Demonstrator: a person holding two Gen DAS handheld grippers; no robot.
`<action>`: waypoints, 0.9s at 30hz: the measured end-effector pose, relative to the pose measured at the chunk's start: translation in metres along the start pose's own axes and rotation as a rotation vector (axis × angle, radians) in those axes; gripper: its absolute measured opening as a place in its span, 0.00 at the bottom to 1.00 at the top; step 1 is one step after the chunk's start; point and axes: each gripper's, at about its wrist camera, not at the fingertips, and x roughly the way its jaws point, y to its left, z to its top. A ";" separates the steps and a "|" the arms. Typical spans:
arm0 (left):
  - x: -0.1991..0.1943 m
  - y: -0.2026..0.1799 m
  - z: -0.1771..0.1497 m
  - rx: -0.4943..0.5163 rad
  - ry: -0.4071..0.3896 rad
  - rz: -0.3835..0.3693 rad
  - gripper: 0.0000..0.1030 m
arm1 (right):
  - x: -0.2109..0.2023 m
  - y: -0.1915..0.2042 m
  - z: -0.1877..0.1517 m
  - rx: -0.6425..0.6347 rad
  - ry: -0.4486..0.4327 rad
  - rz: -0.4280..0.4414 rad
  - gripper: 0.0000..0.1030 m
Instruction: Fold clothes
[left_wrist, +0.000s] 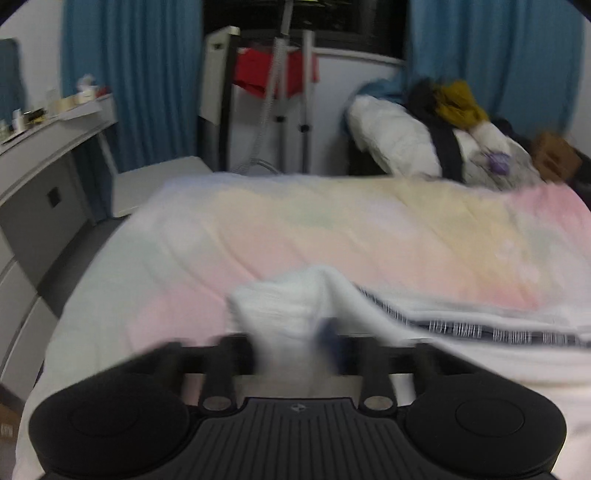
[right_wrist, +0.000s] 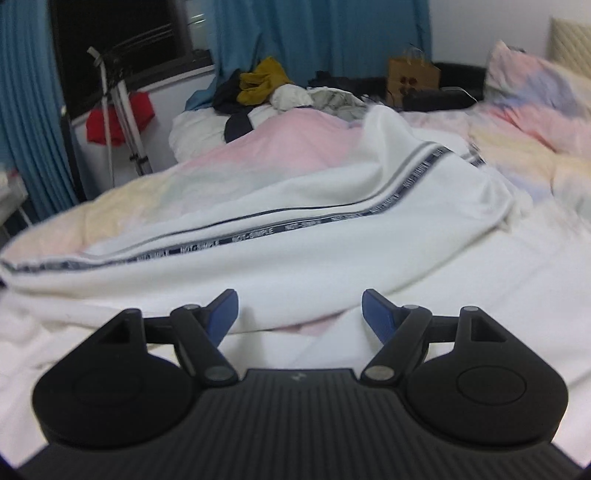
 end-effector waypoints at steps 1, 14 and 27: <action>-0.003 0.003 0.004 -0.020 -0.007 0.005 0.09 | 0.002 0.002 -0.001 -0.010 0.007 0.007 0.74; -0.015 0.052 0.042 -0.158 0.031 0.180 0.10 | -0.028 -0.007 0.003 0.025 -0.014 0.046 0.73; -0.095 0.060 -0.020 -0.244 0.009 0.123 0.73 | -0.007 -0.022 0.007 0.144 0.051 0.081 0.73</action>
